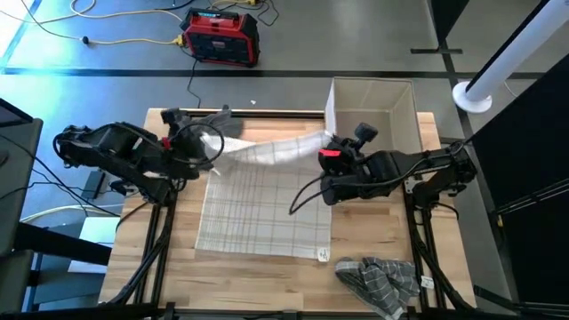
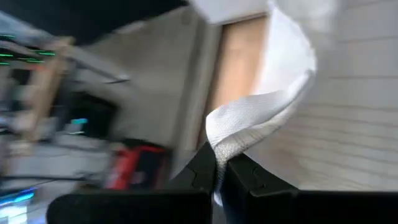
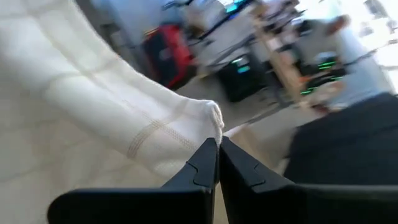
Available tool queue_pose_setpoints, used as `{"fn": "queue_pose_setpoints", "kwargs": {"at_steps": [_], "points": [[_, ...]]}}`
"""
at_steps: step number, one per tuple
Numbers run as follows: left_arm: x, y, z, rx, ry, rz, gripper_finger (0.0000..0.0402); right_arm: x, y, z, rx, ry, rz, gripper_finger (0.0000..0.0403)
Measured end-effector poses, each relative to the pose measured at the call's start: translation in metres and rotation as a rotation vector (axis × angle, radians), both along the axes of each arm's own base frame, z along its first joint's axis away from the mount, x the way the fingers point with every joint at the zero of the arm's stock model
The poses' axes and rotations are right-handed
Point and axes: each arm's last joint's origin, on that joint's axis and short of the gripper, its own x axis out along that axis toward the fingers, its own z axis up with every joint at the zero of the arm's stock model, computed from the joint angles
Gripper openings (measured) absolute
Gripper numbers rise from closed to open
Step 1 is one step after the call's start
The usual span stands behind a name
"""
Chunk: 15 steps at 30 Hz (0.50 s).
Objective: Fold towel
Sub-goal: Fold the white patterned towel
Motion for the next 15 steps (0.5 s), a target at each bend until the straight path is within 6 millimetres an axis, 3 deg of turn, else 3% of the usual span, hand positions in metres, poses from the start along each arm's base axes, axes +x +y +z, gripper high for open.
{"fn": "queue_pose_setpoints", "kwargs": {"at_steps": [9, 15], "points": [[0.009, -0.017, -0.035, -0.407, 0.162, -0.074, 0.0, -0.001, 0.025, -0.009, 0.37, 0.089, 0.166, 0.0], [0.013, -0.037, -0.066, -0.608, 0.248, -0.089, 0.0, 0.003, 0.052, -0.041, 0.613, 0.169, 0.297, 0.0]]}}
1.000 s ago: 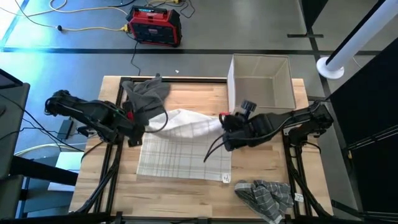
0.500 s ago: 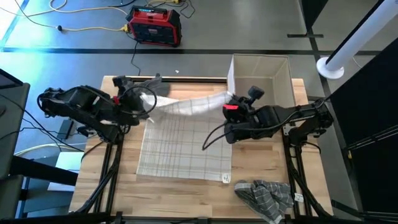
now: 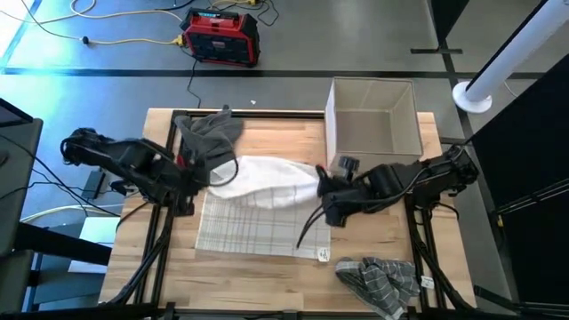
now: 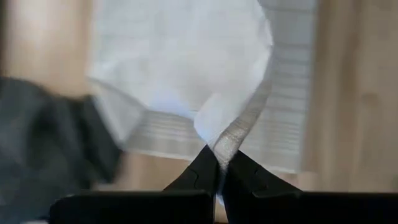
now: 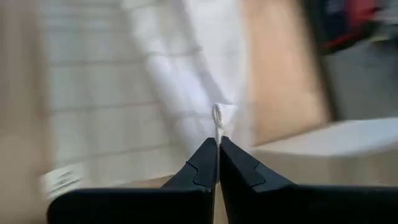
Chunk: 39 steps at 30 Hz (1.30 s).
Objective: Fold towel
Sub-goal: Fold the white patterned towel
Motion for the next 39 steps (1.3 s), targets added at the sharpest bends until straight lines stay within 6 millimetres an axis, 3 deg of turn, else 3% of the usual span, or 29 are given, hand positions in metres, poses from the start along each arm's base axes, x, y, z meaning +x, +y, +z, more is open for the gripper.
{"fn": "queue_pose_setpoints", "kwargs": {"at_steps": [8, 14, 25, 34, 39], "points": [[0.013, -0.026, -0.05, -0.3, 0.059, 0.019, 0.0, 0.001, 0.028, -0.067, 0.3, 0.128, 0.133, 0.0], [0.007, -0.033, -0.08, -0.428, 0.216, 0.049, 0.0, 0.0, 0.04, -0.1, 0.42, 0.115, 0.197, 0.0], [0.011, -0.037, -0.104, -0.408, 0.307, 0.101, 0.0012, -0.002, 0.042, -0.119, 0.491, 0.129, 0.205, 0.0004], [0.019, -0.042, -0.115, -0.426, 0.394, 0.121, 0.0119, -0.005, 0.043, -0.119, 0.55, 0.177, 0.168, 0.0102], [0.021, -0.041, -0.103, -0.503, 0.404, 0.169, 0.0164, -0.009, 0.038, -0.117, 0.526, 0.229, 0.109, 0.0127]]}}
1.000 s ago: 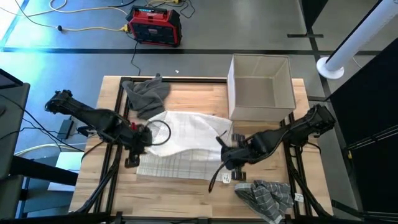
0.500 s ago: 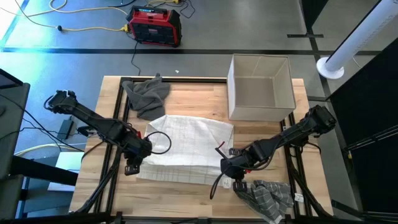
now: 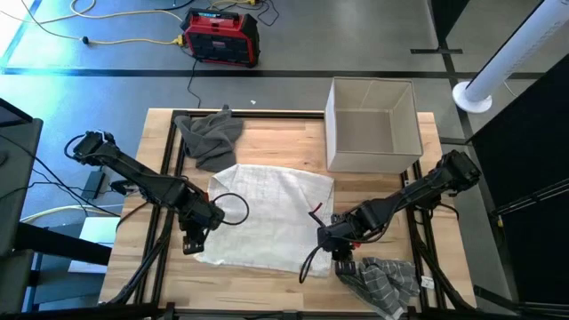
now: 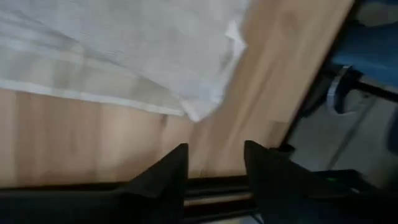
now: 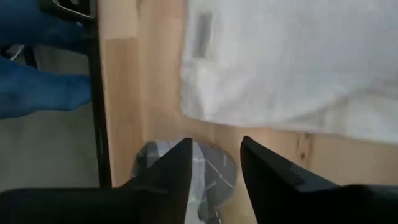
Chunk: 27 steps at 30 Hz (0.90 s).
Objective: Fold towel
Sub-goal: Fold the white patterned towel
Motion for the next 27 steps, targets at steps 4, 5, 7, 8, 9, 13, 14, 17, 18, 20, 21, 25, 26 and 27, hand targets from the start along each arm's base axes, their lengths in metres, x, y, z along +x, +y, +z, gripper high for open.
{"fn": "queue_pose_setpoints", "kwargs": {"at_steps": [4, 5, 7, 8, 9, 13, 14, 17, 18, 20, 21, 25, 26, 27], "points": [[0.006, 0.003, 0.012, 0.107, -0.102, 0.046, 0.0171, -0.001, -0.012, 0.016, -0.075, -0.074, -0.074, 0.0117], [0.008, 0.005, 0.013, 0.174, -0.146, 0.065, 0.0172, -0.002, -0.016, 0.021, -0.108, -0.11, -0.098, 0.011], [0.013, 0.007, 0.007, 0.228, -0.225, 0.078, 0.0165, -0.002, -0.026, 0.02, -0.142, -0.166, -0.159, 0.0086], [0.016, 0.008, 0.004, 0.253, -0.262, 0.085, 0.0162, -0.003, -0.032, 0.019, -0.155, -0.192, -0.192, 0.0073], [0.018, 0.009, 0.001, 0.277, -0.299, 0.092, 0.0158, -0.003, -0.037, 0.017, -0.168, -0.218, -0.225, 0.006], [0.028, 0.014, -0.01, 0.379, -0.439, 0.13, 0.0143, -0.007, -0.058, 0.01, -0.217, -0.32, -0.362, 0.0008], [0.029, 0.015, -0.016, 0.396, -0.46, 0.152, 0.0132, -0.009, -0.062, 0.003, -0.208, -0.357, -0.409, 0.0008], [0.031, 0.02, -0.034, 0.427, -0.504, 0.209, 0.0088, -0.014, -0.071, -0.025, -0.195, -0.417, -0.547, 0.0004], [0.03, 0.021, -0.04, 0.429, -0.512, 0.222, 0.0071, -0.016, -0.073, -0.034, -0.196, -0.429, -0.582, 0.0002], [0.029, 0.023, -0.052, 0.419, -0.527, 0.244, 0.0038, -0.018, -0.075, -0.053, -0.187, -0.459, -0.633, 0.0002], [0.028, 0.023, -0.058, 0.413, -0.53, 0.257, 0.0023, -0.019, -0.076, -0.06, -0.175, -0.473, -0.653, 0.0002], [0.026, 0.023, -0.076, 0.377, -0.548, 0.314, 0.0008, -0.019, -0.078, -0.078, -0.167, -0.48, -0.682, 0.0], [0.025, 0.023, -0.081, 0.374, -0.54, 0.32, 0.0008, -0.018, -0.078, -0.081, -0.18, -0.474, -0.683, 0.0], [0.023, 0.023, -0.087, 0.377, -0.521, 0.324, 0.0008, -0.017, -0.078, -0.084, -0.19, -0.469, -0.683, 0.0]]}}
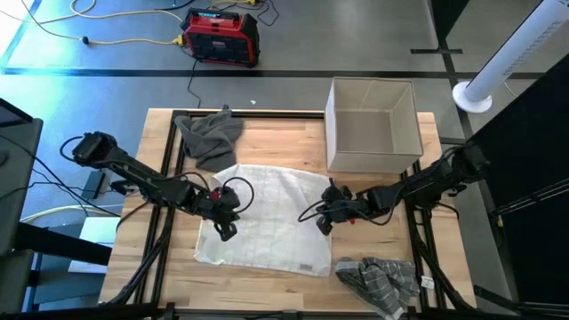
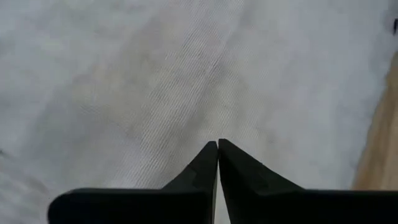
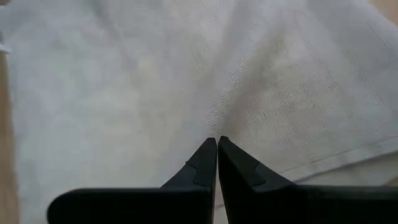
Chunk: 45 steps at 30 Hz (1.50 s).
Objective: Fold towel
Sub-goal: Fold the white patterned towel
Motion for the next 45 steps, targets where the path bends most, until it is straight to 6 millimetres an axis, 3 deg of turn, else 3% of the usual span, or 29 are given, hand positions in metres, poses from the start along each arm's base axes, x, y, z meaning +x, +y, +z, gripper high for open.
{"fn": "queue_pose_setpoints", "kwargs": {"at_steps": [8, 16, 20, 27, 34, 38, 45], "points": [[0.001, -0.007, -0.03, -0.034, 0.131, -0.005, 0.0, 0.005, 0.0, -0.024, 0.025, 0.061, -0.048, 0.0], [0.005, -0.038, -0.036, -0.143, 0.17, -0.104, 0.0, -0.004, 0.023, -0.031, 0.133, 0.115, -0.021, 0.0], [-0.003, -0.041, -0.036, -0.113, 0.236, -0.107, 0.0, -0.012, 0.031, -0.033, 0.13, 0.166, -0.031, 0.0], [-0.008, -0.043, -0.037, -0.088, 0.257, -0.127, 0.0, -0.024, 0.028, -0.034, 0.072, 0.264, -0.085, 0.0], [-0.01, -0.045, -0.037, -0.103, 0.274, -0.142, 0.0, -0.044, 0.017, -0.024, -0.027, 0.343, -0.169, 0.0], [-0.006, -0.047, -0.02, -0.135, 0.252, -0.152, 0.0, -0.044, 0.018, -0.004, 0.015, 0.271, -0.12, 0.0], [0.0, -0.039, 0.037, -0.06, 0.104, -0.141, 0.0, -0.028, 0.031, 0.016, 0.141, 0.072, 0.116, 0.0]]}}
